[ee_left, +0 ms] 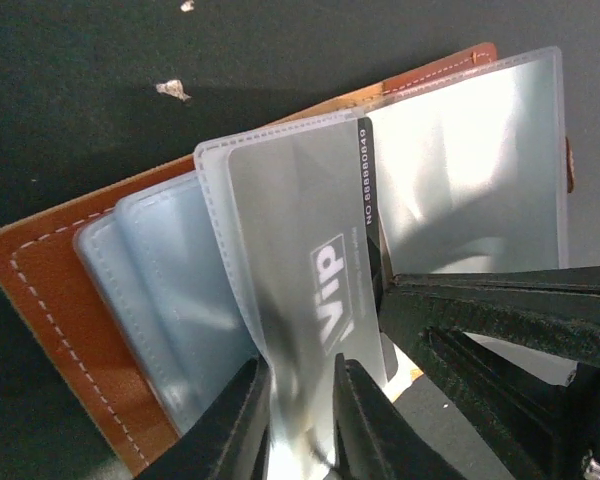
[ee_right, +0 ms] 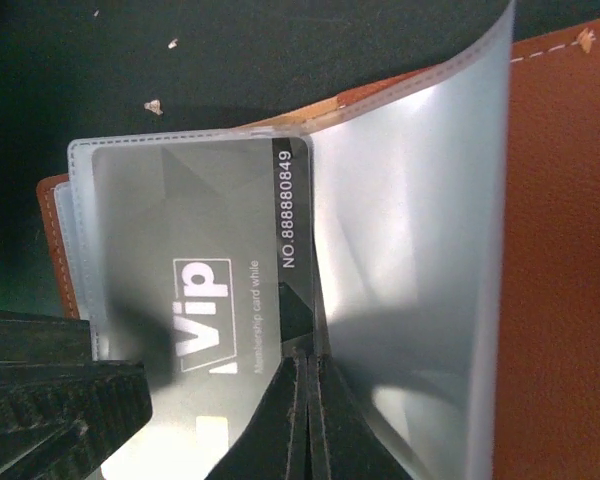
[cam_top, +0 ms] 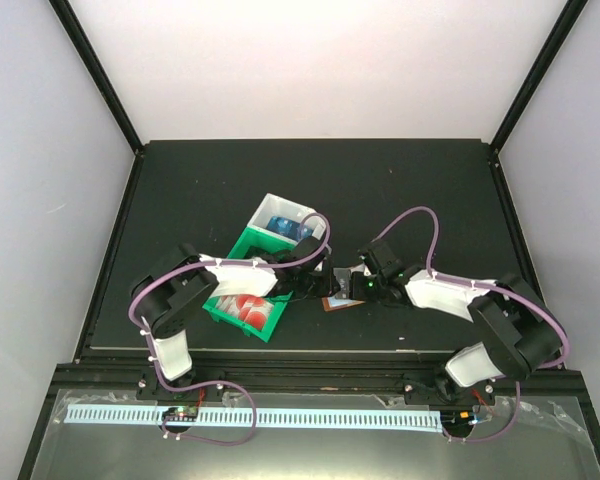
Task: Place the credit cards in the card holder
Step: Turn over the card slot in the card holder.
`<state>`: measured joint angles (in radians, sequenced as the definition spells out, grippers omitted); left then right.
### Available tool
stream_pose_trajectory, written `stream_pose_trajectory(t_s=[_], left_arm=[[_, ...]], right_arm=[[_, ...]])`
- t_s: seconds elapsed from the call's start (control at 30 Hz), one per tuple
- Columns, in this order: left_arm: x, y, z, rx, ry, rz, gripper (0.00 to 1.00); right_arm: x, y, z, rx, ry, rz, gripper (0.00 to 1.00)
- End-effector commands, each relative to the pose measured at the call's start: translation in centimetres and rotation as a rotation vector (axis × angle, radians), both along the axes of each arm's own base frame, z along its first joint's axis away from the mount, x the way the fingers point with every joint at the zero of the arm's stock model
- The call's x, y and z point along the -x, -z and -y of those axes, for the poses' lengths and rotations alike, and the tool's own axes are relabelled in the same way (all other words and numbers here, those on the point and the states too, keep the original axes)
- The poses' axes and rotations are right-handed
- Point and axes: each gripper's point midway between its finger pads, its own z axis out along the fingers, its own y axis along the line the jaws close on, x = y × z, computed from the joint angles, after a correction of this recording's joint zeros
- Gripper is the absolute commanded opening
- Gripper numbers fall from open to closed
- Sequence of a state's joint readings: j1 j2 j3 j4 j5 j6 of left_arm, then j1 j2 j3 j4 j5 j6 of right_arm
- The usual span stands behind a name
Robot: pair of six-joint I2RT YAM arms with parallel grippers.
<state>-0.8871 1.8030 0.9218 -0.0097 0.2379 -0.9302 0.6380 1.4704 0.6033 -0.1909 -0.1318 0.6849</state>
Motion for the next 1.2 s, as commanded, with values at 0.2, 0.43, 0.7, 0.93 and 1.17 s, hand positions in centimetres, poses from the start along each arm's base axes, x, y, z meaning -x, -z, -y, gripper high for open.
stream_pose_trajectory(t_s=[0.2,0.43,0.7,0.93,1.17], left_arm=[[-0.1,-2.4,2.6,0.086,0.035,0.021,0.02],[0.4,-2.8,1.4,-0.007,0.090,0.038,0.01],[1.4,-3.0,-0.5,-0.138,0.160,0.029,0.01],[1.8,-2.8,-1.1,-0.191,0.165,-0.008,0.02],[1.6,-2.9,0.1,-0.179,0.159,-0.013,0.16]], right_arm=[[1.5,-0.1,1.0,0.005,0.036,-0.017,0.04],[0.6,-2.9,3.1,0.081,0.103,0.069,0.16],[1.5,-1.1,4.6,0.189,0.097,0.005,0.22],[1.9,-0.1,4.9,0.216,0.083,-0.019,0.22],[2.6,1.0,4.4,0.176,0.075,-0.048,0.22]])
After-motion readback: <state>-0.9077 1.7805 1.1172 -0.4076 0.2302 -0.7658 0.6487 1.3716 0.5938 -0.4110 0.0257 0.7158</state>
